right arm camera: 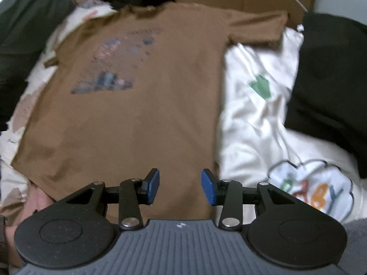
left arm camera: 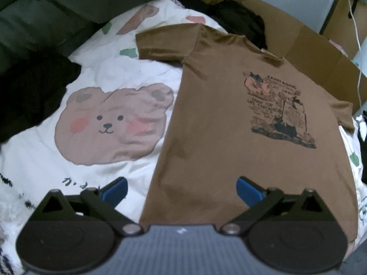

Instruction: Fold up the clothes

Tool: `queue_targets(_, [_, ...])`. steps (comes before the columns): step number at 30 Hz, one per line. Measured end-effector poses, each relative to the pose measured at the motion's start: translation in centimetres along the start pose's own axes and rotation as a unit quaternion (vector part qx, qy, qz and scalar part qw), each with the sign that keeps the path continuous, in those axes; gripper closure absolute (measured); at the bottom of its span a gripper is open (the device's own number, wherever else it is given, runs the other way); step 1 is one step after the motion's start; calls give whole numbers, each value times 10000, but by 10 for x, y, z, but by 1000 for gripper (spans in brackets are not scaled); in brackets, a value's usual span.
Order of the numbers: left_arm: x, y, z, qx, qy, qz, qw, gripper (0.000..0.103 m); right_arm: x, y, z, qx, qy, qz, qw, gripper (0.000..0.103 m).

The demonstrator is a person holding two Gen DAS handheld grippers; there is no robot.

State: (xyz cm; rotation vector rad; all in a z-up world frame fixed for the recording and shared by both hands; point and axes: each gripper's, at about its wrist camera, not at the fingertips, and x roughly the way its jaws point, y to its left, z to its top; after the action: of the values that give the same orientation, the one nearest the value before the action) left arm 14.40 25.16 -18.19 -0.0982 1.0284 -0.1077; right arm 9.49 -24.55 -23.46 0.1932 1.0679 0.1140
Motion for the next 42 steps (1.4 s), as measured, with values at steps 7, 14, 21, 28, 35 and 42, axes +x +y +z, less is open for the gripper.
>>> queue_targets(7, [-7,-8,4,7,-215,137,9997,0,-1,9,-2,34,-266,64,9996,58])
queue_targets(14, [-11,-15,5,-14,-265,-80,9996,0,-2,11,2,39,-669,123,9977,56])
queue_targets(21, [-15,-27,5,176,-318,-215,9991,0,3,17,0,-165,-804,114,9966,48])
queue_targets(28, [-11,-32,7,160,-202,-157,9995,0,4,14,-1,-86,-929,68,9956,20])
queue_targets(35, [-6,-32,7,70,-128,-63,9999,0,7,8,-3,56,-905,39,9959,2])
queue_targets(42, [-6,-35,8,90,-112,-8,9999,0,6,5,-5,129,-1016,71,9947,0])
